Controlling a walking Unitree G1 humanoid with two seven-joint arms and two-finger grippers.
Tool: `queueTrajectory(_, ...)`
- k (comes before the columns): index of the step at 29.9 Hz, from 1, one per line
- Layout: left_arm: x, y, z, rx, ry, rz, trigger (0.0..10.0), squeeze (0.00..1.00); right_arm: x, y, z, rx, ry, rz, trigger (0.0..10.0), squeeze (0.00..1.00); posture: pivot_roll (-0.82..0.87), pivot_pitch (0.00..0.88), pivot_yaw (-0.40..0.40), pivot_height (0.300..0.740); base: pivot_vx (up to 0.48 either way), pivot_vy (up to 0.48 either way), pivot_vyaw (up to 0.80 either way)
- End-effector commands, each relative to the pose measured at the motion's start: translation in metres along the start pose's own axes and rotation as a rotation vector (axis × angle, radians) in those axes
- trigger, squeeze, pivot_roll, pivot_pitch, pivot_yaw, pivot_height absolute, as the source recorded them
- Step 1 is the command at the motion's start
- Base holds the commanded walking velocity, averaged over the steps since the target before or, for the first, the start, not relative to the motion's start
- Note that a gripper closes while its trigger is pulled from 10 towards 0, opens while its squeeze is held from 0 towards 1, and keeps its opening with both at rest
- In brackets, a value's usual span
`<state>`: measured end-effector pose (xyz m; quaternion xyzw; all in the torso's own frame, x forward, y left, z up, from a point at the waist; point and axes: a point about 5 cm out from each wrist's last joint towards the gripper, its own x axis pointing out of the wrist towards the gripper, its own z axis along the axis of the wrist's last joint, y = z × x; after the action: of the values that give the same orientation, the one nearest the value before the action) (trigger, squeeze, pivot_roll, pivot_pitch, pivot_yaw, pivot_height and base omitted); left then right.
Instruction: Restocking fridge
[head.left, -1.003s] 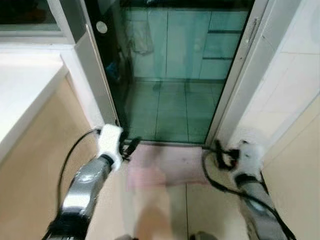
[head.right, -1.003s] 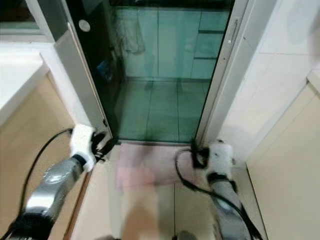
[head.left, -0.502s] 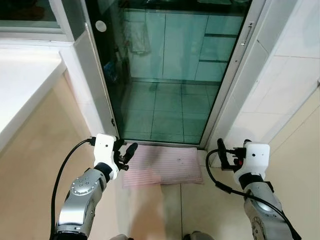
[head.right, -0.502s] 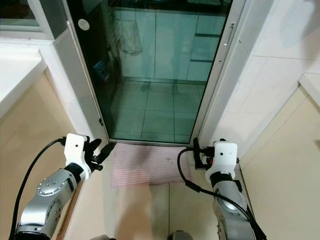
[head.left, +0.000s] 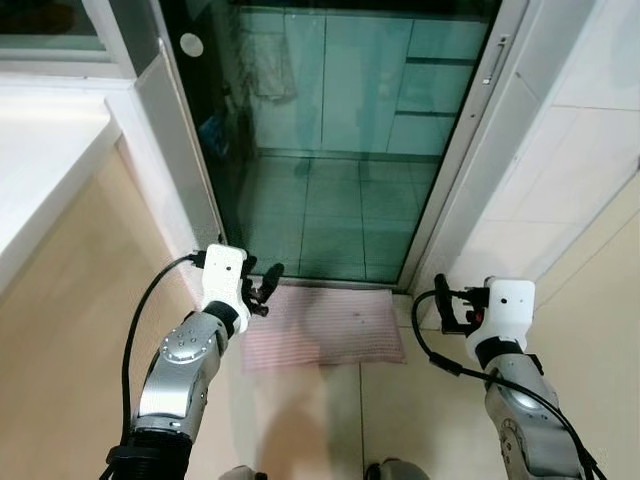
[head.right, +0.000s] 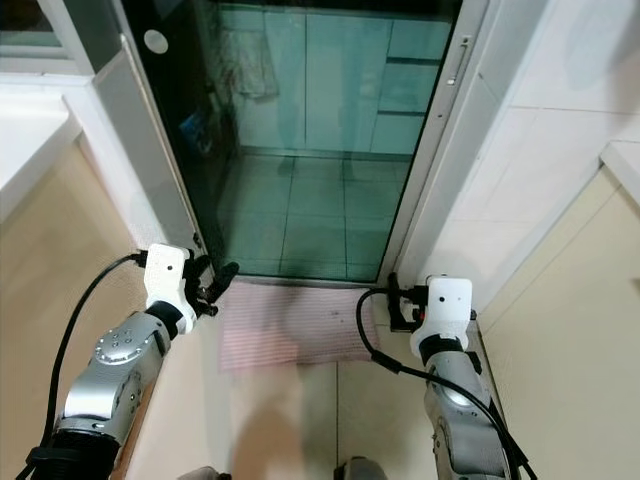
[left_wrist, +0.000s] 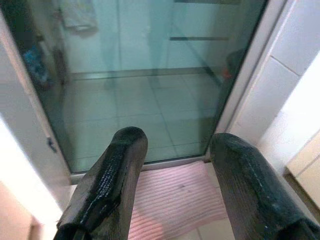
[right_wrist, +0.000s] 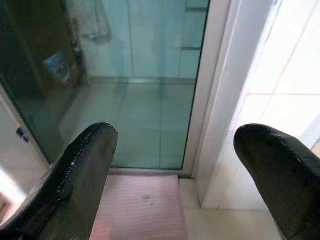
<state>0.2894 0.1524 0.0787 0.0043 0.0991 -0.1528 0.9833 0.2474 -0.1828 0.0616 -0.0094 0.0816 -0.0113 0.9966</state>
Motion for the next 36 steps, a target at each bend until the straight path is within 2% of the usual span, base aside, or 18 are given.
queueTrajectory(1, -0.001, 0.004, -0.002, -0.006, 0.002, 0.024, 10.0, 0.00, 0.001, -0.002, 0.000, 0.008, -0.006, -0.009, 10.0, 0.00, -0.07, 0.000, 0.020, 0.719, -0.300, 0.000, 0.00)
queueTrajectory(11, 0.003, -0.002, 0.001, 0.002, -0.014, -0.004, 10.0, 0.00, 0.001, -0.004, -0.004, 0.002, 0.009, -0.008, 10.0, 0.00, -0.08, 0.000, 0.020, 0.719, -0.283, 0.000, 0.00)
queueTrajectory(36, 0.005, 0.001, -0.003, 0.011, -0.013, -0.002, 10.0, 0.00, 0.000, -0.005, -0.014, -0.004, 0.032, -0.014, 10.0, 0.00, -0.08, 0.000, 0.027, 0.719, -0.297, 0.000, 0.00)
